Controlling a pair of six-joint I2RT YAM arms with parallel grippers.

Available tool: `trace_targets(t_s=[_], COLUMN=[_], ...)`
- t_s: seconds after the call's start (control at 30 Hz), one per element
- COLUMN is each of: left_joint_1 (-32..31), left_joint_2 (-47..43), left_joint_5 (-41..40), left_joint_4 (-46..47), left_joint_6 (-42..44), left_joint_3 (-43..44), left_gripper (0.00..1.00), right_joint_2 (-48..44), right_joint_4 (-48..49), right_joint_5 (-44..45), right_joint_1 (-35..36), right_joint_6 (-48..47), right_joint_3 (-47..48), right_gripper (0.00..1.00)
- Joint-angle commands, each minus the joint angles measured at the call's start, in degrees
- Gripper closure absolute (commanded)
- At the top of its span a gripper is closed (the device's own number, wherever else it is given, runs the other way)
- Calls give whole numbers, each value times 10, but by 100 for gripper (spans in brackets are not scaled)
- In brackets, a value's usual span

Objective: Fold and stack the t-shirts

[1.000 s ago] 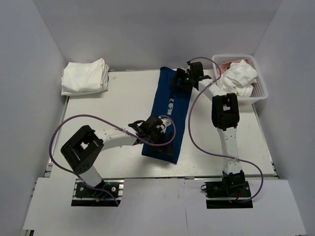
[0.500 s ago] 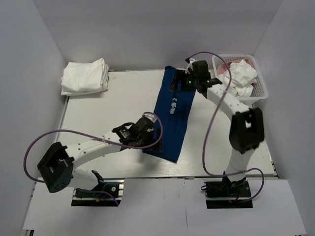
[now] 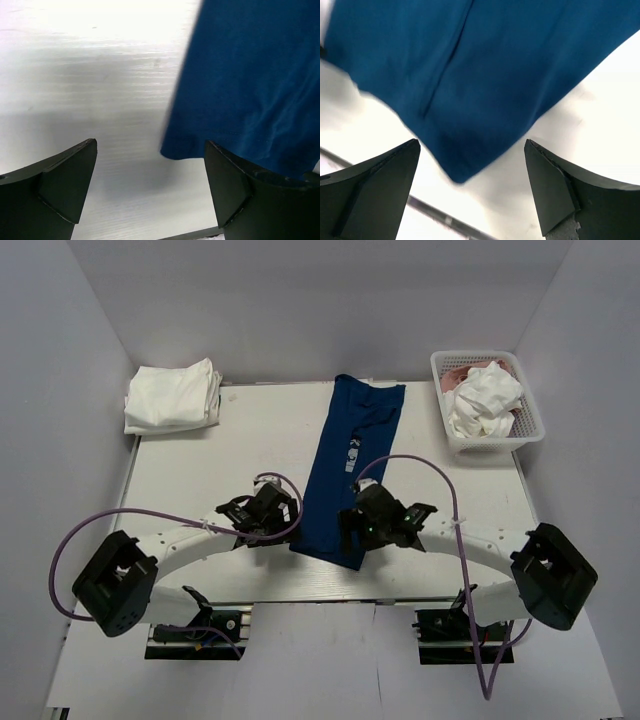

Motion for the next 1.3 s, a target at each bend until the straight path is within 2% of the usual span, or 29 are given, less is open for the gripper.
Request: trace_targets(t_s=[0.0,0.03,0.23,0.27,0.37,0.4,0.43,0.47,0.5,0.53,0.57,0.63,0.67,0.73,0.77,0.9,1.0,1.07,1.2,1.27], left_joint_1=[2,2,2,2,-10,-10,-10,-10,-10,-10,-10,-10,-10,-10,-10,-15,-21,-27,-27,-27], left_joint_2=[16,33,78,86,91,97,97,104,104,110,110,110,110,104,104,77,34,9,-4,3], left_joint_5=[40,46,77,82,102,117,145,152,152,157,162,162,162,180,190,210,244,244,231,207], left_joint_4=[57,57,74,74,94,104,111,111,111,104,104,98,90,90,90,30,21,21,29,29], left_joint_6=[20,26,36,36,36,42,42,42,47,47,47,47,47,47,47,52,52,52,46,40], left_joint_3=[-6,-6,-4,-4,-9,-16,-16,-16,-16,-16,-16,-21,-21,-27,-27,-21,-27,-34,-34,-6], left_gripper=[4,6,12,19,30,40,46,52,65,74,87,100,100,100,100,100,100,100,100,100], right_joint_2=[-21,-15,30,42,50,54,58,59,61,60,60,58,58,57,52,23,-11,-21,-19,-28], right_joint_4=[-8,-17,-55,-60,-58,-53,-53,-52,-48,-33,-30,-15,-13,-14,-14,-20,-15,-33,-57,-60], right_joint_5=[45,60,123,124,138,139,142,149,149,151,149,147,149,146,133,46,-20,-18,50,87], right_joint_1=[42,70,127,143,161,162,163,166,167,170,168,168,167,168,167,192,214,227,226,219], right_joint_6=[26,30,25,19,17,17,18,21,18,18,18,16,15,11,8,3,7,-2,21,30], right_joint_3=[-23,-21,-4,2,1,1,1,1,-2,-6,-11,-14,-17,-18,-17,-28,-55,-52,-29,-15], right_gripper=[10,10,10,10,11,13,20,24,28,33,41,52,67,86,100,100,100,100,100,100])
